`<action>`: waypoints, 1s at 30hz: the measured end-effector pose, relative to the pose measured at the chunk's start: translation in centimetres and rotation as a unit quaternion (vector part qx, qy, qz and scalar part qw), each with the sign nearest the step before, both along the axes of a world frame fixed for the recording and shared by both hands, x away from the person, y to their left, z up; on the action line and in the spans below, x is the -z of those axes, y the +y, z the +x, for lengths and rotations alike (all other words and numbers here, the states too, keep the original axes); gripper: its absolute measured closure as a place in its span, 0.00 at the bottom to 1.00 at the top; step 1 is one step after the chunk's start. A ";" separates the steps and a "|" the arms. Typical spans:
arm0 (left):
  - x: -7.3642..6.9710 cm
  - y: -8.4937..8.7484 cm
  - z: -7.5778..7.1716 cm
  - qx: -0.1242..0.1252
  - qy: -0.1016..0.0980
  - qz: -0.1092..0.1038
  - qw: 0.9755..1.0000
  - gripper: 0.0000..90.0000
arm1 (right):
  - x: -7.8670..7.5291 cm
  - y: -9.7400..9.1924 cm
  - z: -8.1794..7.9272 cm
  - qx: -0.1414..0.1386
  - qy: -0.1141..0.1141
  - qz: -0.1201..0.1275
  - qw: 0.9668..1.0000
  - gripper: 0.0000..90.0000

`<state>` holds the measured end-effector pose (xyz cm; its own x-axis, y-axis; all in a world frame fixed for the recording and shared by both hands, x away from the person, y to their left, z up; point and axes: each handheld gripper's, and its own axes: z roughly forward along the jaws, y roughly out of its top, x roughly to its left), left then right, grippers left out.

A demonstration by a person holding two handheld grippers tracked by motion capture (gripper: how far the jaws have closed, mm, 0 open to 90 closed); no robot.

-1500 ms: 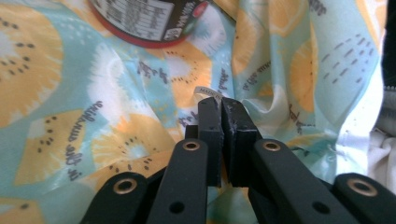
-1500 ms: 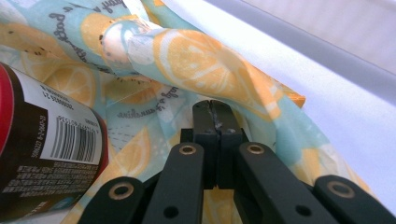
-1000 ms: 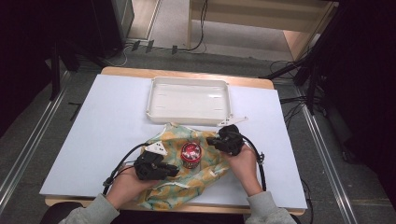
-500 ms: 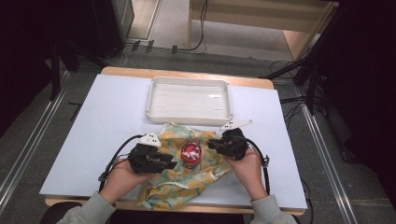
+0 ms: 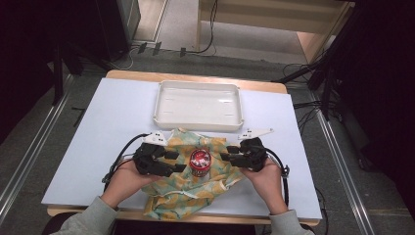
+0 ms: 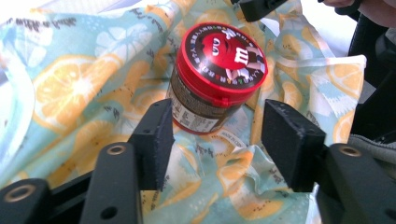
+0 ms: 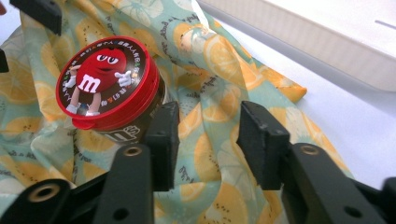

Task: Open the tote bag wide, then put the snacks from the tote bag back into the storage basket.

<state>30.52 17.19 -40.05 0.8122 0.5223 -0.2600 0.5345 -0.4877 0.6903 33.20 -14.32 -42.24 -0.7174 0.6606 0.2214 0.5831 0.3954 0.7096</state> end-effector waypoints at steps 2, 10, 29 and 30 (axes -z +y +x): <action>-0.2 -0.1 0.3 0.002 -0.001 -0.002 1.000 0.43 | 0.0 -0.1 0.0 0.002 0.004 0.001 1.000 0.57; -1.0 0.0 1.8 0.021 0.008 -0.010 1.000 0.36 | 0.0 -1.0 0.0 0.010 0.004 0.012 1.000 0.47; -0.2 -0.3 3.3 0.029 -0.014 -0.004 0.999 0.35 | 0.1 -3.0 -0.3 0.028 0.002 0.023 0.999 0.47; -0.2 -0.2 3.3 0.029 -0.017 -0.007 0.999 0.35 | 0.2 -3.1 -0.3 0.029 0.002 0.022 0.999 0.47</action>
<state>33.81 16.95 -39.89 0.8492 0.4711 -0.2387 0.4819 -0.5064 0.7150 32.88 -17.40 -42.39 -0.6767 0.6912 0.2535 0.6068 0.3286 0.7238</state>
